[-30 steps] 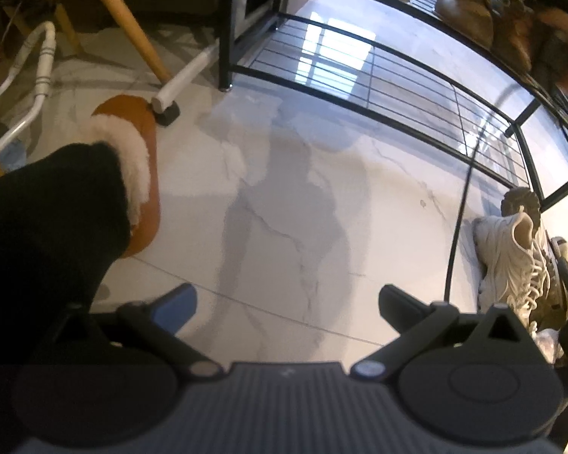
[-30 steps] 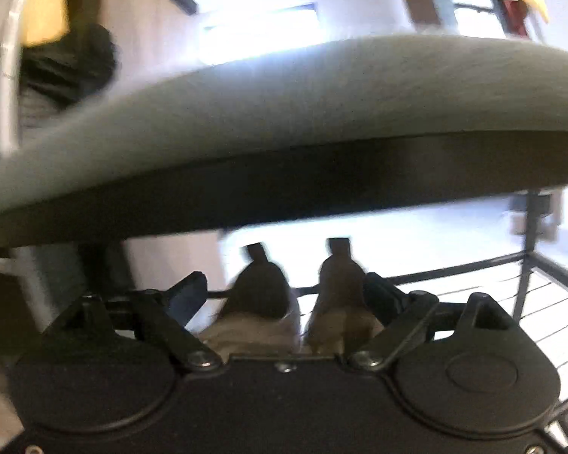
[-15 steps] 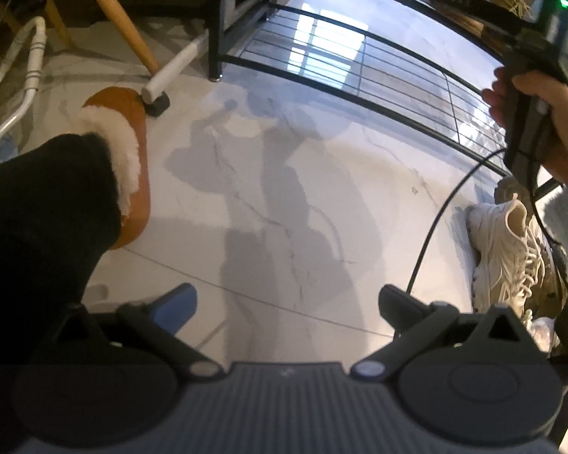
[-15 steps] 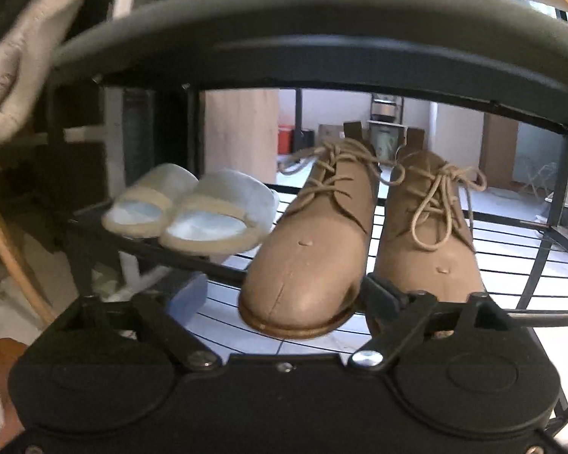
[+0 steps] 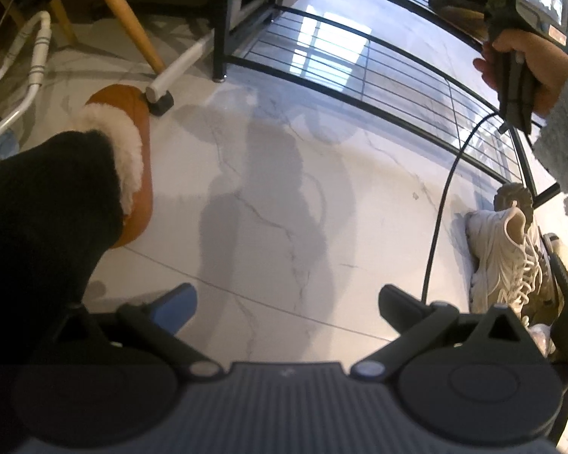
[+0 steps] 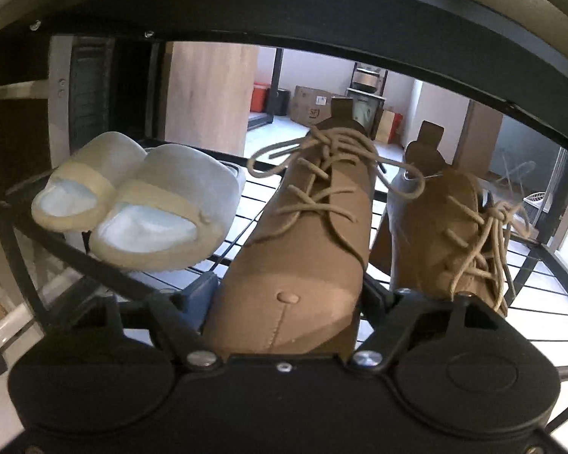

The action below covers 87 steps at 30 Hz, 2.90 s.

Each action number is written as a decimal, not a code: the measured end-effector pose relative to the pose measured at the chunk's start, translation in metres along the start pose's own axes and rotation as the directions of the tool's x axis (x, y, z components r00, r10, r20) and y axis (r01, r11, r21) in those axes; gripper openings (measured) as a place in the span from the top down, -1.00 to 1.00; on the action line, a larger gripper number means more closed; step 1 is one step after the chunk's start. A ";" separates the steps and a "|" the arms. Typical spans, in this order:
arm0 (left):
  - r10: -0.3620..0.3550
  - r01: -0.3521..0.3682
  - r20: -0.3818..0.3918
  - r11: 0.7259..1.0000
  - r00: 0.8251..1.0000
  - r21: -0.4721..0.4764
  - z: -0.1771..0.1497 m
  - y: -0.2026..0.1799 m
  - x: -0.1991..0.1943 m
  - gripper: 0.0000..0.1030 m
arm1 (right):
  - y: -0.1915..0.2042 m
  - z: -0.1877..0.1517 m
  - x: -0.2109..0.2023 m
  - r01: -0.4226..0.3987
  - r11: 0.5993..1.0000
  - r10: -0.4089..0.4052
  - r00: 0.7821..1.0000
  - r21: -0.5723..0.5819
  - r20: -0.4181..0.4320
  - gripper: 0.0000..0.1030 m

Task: Organize scattered shoes
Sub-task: 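Carry the tan shoes onto the top shelf beside the cream slippers, then lower the tan shoes onto the shelf and align them with the right tool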

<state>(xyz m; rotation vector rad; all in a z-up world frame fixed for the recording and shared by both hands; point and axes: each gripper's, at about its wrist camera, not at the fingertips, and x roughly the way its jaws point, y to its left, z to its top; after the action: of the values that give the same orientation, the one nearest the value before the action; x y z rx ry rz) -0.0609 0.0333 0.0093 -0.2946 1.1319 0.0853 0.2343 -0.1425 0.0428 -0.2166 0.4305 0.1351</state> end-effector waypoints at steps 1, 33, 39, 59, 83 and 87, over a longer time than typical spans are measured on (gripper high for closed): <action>0.000 0.000 0.000 1.000 1.000 -0.001 0.000 0.000 0.000 -0.99 | 0.002 -0.003 -0.001 0.004 1.000 -0.004 1.000 -0.013 0.028 -0.47; -0.007 0.007 -0.018 1.000 1.000 -0.008 0.000 -0.002 0.003 -0.99 | -0.017 0.056 0.017 0.066 0.998 -0.066 0.997 0.013 0.040 -0.93; -0.003 0.003 -0.021 1.000 1.000 -0.023 0.002 0.001 0.004 -0.99 | -0.009 0.062 0.045 0.109 0.992 -0.113 0.992 -0.068 -0.056 -0.48; 0.009 -0.009 -0.033 1.000 0.999 -0.022 0.002 0.001 0.009 -0.99 | -0.019 0.049 0.046 0.171 0.985 -0.168 0.973 -0.003 0.157 0.04; -0.011 0.011 -0.057 1.000 0.998 -0.006 -0.003 -0.005 0.011 -0.99 | -0.104 0.019 -0.005 0.123 0.987 -0.122 0.992 0.106 -0.012 -0.72; -0.007 0.006 -0.058 1.000 0.998 -0.017 -0.002 -0.003 0.011 -0.99 | -0.111 0.019 0.013 0.103 0.982 -0.092 0.993 0.158 -0.074 -0.19</action>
<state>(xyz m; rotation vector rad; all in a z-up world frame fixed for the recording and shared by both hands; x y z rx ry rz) -0.0571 0.0289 -0.0011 -0.3173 1.1886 0.0804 0.2730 -0.2447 0.0742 -0.0829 0.4939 -0.0037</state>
